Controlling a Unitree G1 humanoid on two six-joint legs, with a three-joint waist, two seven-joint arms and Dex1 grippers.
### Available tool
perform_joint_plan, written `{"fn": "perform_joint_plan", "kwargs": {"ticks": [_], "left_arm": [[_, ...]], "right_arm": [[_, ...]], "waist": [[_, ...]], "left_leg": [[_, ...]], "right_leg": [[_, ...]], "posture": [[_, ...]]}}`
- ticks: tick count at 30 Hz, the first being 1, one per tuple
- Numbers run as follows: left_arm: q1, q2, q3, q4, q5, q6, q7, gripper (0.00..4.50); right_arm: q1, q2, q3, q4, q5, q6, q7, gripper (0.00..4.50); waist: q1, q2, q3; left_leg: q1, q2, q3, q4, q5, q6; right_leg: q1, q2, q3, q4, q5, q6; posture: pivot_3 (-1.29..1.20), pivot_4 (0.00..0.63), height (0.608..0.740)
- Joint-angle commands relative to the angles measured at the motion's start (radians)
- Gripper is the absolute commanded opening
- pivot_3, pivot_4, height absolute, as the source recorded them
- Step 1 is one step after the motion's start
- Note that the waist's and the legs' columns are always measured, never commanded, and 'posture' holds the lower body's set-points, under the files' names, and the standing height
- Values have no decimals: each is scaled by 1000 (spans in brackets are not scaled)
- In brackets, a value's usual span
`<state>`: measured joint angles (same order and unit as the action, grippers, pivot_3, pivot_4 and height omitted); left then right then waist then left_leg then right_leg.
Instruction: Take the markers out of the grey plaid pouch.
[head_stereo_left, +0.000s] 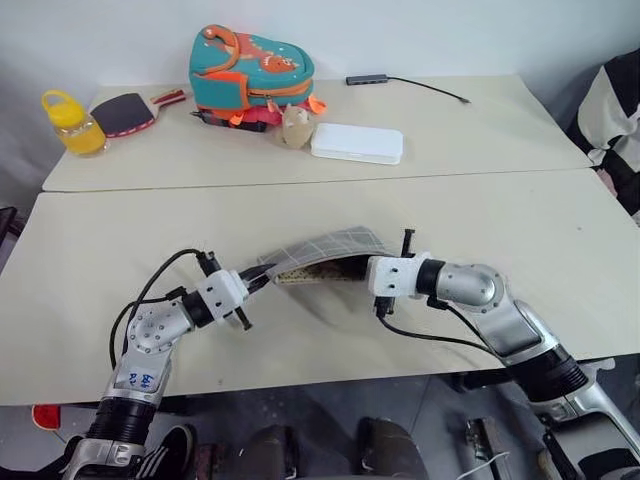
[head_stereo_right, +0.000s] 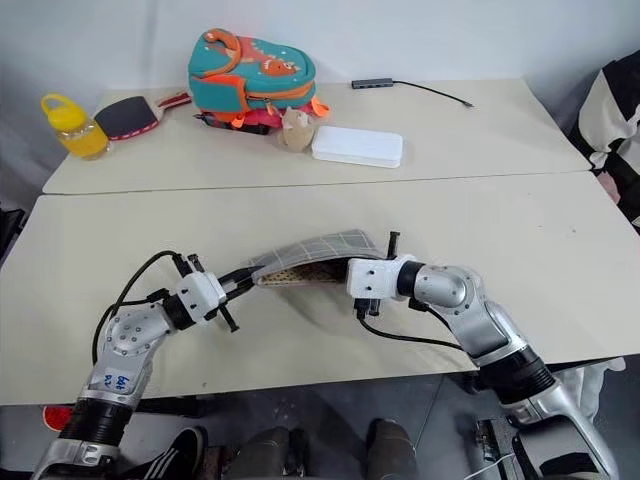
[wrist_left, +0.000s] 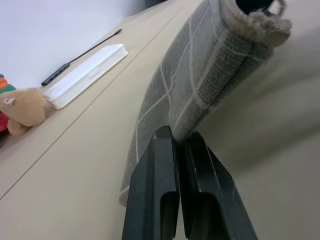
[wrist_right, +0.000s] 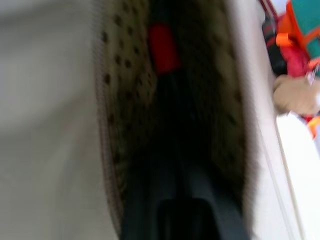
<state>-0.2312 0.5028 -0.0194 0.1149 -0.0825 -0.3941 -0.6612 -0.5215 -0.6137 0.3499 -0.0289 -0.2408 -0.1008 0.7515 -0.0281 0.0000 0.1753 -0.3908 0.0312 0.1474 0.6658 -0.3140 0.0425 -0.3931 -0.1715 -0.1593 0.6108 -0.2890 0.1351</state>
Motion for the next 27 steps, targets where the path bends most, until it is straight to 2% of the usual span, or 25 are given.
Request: {"fn": "perform_joint_plan", "kwargs": {"ticks": [1, 10, 16, 21, 25, 27], "left_arm": [[-3, -13, -1, -66, -15, 28, 10, 0], [1, -27, -1, -100, -36, 87, -11, 0], [0, -38, 4, -106, -61, 134, -26, 0], [5, -46, 0, -128, -99, 200, -49, 0], [-2, -58, 6, -161, -152, 293, -61, 0], [-4, -61, 4, -190, -195, 364, -78, 0]], "right_arm": [[-13, 15, -11, -12, -22, -15, -17, 1343], [-19, 36, -31, -10, -33, 9, -23, 4464], [-30, 46, -68, -48, 54, 67, 27, 4464], [-41, 26, -97, -108, 167, 181, 133, 2825], [-97, -7, -115, -169, 244, 264, 231, 2825], [-138, -38, -94, -173, 227, 289, 277, 2825]], "waist": [[0, 0, 0], [0, 0, 0], [1, 0, 0], [1, 0, 0], [1, 0, 0], [1, 0, 0]], "left_leg": [[0, 0, 0, 0, 0, 0], [0, 0, 0, 1, 0, 0], [0, 0, 0, 1, 0, 0], [0, 0, -1, 1, 0, 0], [0, 0, -1, 1, 0, 0], [0, 0, -1, 1, 0, 0]], "right_leg": [[0, 0, 0, 0, 0, 0], [0, 0, 0, 0, 0, 0], [1, 0, 0, 0, 0, 0], [1, 0, 0, 0, 0, 0], [1, 0, 0, 0, 0, 0], [1, 0, 0, 0, 0, 0]], "posture": [[0, 150, 740], [0, 150, 740], [0, 150, 740], [0, 150, 740], [0, 150, 740], [0, 150, 740]]}}
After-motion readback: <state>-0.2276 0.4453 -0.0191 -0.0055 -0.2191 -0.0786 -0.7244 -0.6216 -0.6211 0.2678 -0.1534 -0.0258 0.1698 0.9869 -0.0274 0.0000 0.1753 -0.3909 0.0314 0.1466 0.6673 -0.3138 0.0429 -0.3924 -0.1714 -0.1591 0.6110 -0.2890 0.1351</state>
